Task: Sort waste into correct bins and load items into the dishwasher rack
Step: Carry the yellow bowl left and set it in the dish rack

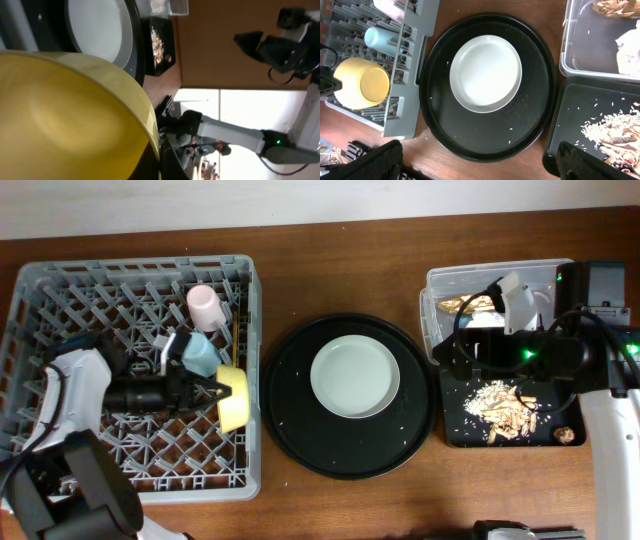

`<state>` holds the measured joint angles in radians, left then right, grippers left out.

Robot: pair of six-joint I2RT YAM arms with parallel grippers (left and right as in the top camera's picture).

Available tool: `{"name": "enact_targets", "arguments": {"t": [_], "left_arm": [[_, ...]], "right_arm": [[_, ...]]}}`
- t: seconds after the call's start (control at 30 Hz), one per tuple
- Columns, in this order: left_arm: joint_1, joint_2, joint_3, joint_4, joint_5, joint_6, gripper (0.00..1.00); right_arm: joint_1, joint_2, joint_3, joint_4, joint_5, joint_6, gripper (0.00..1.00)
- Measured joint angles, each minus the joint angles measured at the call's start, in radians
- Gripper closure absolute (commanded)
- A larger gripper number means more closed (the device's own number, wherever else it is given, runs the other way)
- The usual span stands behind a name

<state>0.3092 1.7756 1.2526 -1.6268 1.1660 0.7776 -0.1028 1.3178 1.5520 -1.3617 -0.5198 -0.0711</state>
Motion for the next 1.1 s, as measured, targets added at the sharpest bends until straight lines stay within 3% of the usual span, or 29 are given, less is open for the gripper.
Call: {"name": "enact_targets", "arguments": {"t": [0.2,0.53,0.83,0.97,1.1], "left_arm": [[0.103,0.000,-0.006,-0.060,0.101,0.008,1.00],[-0.010,0.000,-0.007,-0.029,0.184,0.042,1.00],[0.007,0.017,-0.061,0.060,0.176,0.047,1.00],[0.029,0.060,-0.069,0.068,0.241,0.050,0.95],[0.103,0.076,-0.081,0.046,0.174,0.053,0.88]], "right_arm": [[0.000,0.000,0.000,0.000,0.000,-0.001,0.01],[0.000,0.000,0.000,0.000,0.000,0.000,0.01],[0.000,0.000,0.000,0.000,0.000,0.000,0.01],[0.000,0.000,0.000,0.000,0.000,0.000,0.01],[0.000,0.000,0.000,0.000,0.000,0.000,0.01]]}}
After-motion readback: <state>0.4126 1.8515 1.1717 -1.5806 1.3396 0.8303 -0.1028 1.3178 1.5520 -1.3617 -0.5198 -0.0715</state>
